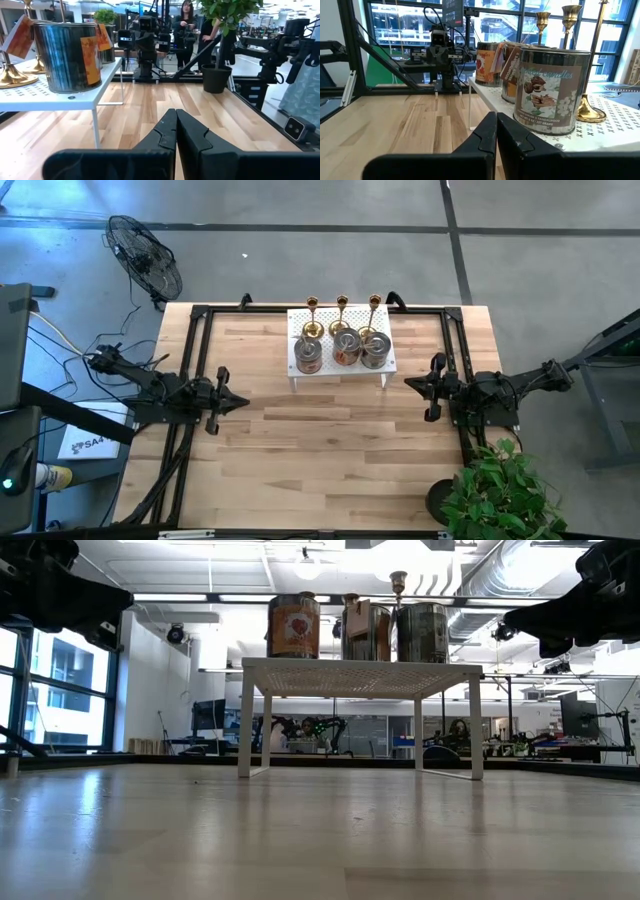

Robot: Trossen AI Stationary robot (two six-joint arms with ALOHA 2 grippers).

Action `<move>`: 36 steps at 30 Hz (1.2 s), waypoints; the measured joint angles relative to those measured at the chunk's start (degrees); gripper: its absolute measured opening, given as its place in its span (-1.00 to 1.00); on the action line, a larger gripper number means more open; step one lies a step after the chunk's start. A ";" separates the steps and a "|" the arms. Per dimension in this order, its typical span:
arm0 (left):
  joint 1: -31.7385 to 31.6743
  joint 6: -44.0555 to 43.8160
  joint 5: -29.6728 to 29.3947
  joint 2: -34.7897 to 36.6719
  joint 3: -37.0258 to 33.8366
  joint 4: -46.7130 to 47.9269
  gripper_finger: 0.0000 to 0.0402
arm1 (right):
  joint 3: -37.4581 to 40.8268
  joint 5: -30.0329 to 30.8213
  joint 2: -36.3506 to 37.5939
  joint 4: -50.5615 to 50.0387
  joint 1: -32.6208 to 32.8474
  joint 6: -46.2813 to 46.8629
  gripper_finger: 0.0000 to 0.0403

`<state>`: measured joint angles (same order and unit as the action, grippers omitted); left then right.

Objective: Pick & Place candle stick holders
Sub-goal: Return to Home Position

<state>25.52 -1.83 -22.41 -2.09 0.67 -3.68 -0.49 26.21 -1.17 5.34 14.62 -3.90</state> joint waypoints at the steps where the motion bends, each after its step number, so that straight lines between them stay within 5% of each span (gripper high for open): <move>1: 0.00 0.00 0.00 0.00 0.00 0.01 -1.00 | 0.00 0.01 0.01 0.00 0.00 0.00 -0.97; 12: -0.63 0.02 0.26 0.13 0.00 0.04 -1.00 | 0.00 0.01 0.00 0.00 0.00 0.00 -0.97; 28: -17.46 0.02 0.57 1.70 0.02 0.17 -1.00 | 0.00 0.01 0.00 -0.02 -0.01 0.00 -0.96; 36: -19.56 0.02 0.33 1.70 0.02 0.17 -1.00 | 0.00 -0.01 0.00 0.00 -0.01 0.00 -0.98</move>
<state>5.96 -1.80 -22.09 -0.38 0.69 -3.51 -0.49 26.20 -1.17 5.34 14.61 -3.90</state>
